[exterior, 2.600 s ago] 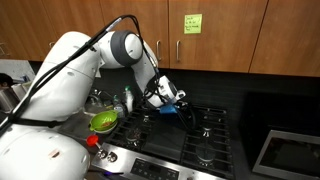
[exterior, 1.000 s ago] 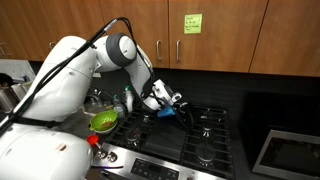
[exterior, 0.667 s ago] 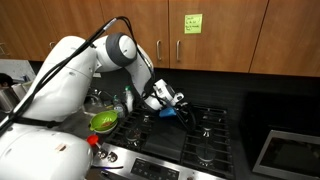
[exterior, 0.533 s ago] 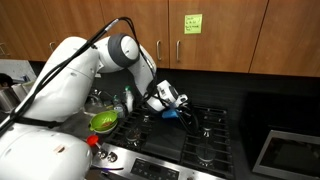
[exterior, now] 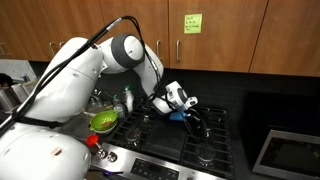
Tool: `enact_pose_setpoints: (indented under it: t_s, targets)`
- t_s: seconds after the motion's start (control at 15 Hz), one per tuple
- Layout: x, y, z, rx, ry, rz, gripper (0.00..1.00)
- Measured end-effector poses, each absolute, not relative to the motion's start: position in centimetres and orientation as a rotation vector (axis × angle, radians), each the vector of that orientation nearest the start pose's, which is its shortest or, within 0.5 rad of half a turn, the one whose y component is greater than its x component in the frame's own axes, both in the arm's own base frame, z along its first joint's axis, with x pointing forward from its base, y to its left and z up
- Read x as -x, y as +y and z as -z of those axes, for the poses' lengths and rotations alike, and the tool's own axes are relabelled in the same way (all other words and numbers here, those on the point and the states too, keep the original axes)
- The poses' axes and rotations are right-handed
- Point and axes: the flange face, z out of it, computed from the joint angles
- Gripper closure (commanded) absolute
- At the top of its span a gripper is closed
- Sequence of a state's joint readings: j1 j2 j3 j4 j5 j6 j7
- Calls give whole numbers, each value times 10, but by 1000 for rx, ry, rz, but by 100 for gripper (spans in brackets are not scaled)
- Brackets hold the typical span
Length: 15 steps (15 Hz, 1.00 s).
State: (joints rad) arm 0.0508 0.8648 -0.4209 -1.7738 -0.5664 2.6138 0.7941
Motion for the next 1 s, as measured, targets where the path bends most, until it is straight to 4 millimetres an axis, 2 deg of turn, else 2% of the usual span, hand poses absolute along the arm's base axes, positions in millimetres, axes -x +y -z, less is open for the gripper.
enact_pose_setpoints:
  t_s: [0.67, 0.87, 0.93, 1.0]
  targets:
    - [-605, -246, -109, -2396, -791, -163, 98]
    - [-604, -250, -111, -2366, -824, -177, 97]
    - [-604, -250, -110, -2357, -832, -181, 68]
    - [-604, -248, -108, -2348, -839, -183, 93]
